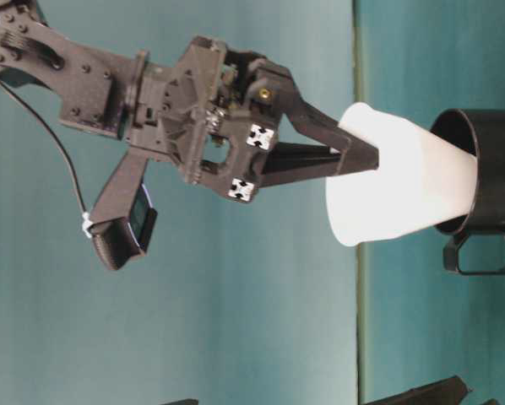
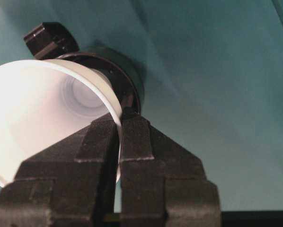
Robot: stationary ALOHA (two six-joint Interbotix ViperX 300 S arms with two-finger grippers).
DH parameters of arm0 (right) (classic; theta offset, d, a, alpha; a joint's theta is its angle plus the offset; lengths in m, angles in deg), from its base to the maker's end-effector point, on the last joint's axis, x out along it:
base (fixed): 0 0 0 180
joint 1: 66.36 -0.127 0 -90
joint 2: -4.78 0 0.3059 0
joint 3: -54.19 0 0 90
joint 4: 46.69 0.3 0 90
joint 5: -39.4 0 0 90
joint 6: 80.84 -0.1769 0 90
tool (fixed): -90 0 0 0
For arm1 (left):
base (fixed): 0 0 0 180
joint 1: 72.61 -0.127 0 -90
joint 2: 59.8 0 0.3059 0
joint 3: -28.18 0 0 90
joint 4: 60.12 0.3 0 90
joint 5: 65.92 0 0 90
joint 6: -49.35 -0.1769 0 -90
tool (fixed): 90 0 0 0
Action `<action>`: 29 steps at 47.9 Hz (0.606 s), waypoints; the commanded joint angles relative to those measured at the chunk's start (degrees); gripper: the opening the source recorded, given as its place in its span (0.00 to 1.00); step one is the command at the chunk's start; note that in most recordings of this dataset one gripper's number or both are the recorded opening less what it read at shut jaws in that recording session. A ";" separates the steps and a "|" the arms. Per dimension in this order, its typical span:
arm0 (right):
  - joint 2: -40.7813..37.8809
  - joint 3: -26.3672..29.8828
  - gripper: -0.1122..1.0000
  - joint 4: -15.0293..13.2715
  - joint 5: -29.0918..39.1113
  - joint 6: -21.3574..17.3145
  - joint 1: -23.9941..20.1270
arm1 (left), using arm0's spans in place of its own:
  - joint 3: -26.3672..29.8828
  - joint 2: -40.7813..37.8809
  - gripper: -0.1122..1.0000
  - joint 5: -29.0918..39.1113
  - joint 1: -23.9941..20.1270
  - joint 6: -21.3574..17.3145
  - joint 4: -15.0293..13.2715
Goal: Put the paper cup into the moved cup holder.
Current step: 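Lower the paper cup into the cup holder and open the right gripper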
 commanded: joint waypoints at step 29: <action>-0.09 -0.88 0.06 1.85 -2.55 1.67 -0.09 | 0.53 0.35 0.87 -0.35 0.18 0.09 0.09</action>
